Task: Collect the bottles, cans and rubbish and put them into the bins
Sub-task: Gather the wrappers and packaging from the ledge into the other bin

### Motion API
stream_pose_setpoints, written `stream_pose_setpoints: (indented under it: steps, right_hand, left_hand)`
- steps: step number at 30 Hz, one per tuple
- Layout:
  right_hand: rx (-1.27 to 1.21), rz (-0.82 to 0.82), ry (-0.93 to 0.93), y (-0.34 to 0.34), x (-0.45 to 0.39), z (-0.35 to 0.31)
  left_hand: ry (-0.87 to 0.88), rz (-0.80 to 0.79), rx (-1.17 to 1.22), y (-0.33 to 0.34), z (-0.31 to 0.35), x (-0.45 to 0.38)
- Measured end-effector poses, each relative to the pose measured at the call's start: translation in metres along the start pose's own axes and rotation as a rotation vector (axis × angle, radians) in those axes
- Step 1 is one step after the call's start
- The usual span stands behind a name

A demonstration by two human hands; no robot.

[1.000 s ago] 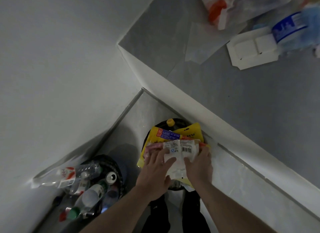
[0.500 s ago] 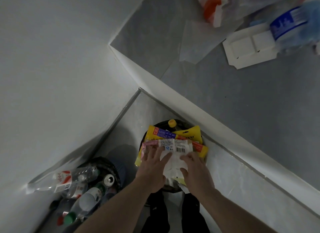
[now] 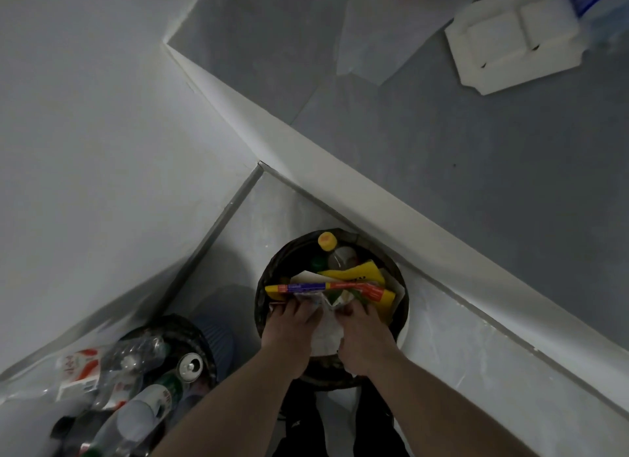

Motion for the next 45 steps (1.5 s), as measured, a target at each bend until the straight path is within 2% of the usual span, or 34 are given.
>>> stream_pose_setpoints:
  steps: [5,11,25,29,36,41,45]
  right_hand:
    - [-0.03,-0.091,-0.007,-0.007,0.017,0.001]
    - [-0.134,0.052,0.02,-0.041,0.09,-0.005]
    - [-0.279,0.136,0.176,-0.098,0.18,-0.028]
    - [-0.332,0.18,0.224,-0.138,0.258,-0.045]
    - [-0.453,0.314,0.276,-0.22,0.423,-0.086]
    - [-0.482,0.463,0.267,-0.266,0.506,-0.105]
    - [-0.502,0.488,0.262,-0.279,0.541,-0.102]
  left_hand:
    - [-0.027,-0.009,0.06,-0.02,0.007,0.018]
    - [-0.031,0.004,0.073,-0.049,0.007,0.077]
    - [0.006,0.09,0.254,-0.098,0.004,0.19]
    - [0.007,0.137,0.372,-0.129,0.007,0.271]
    - [0.099,0.321,0.486,-0.194,0.006,0.44]
    - [0.16,0.43,0.496,-0.238,0.009,0.527]
    - [0.17,0.48,0.434,-0.269,0.016,0.565]
Point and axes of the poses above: each hand's wrist, its own x-axis away from the middle knuckle, its own y-axis out of the palm, z = x × y, the point moved 6 cm from there along -x, towards the middle knuckle, and after that the axes turned 8 degrees about x, right-handed, at the moved point
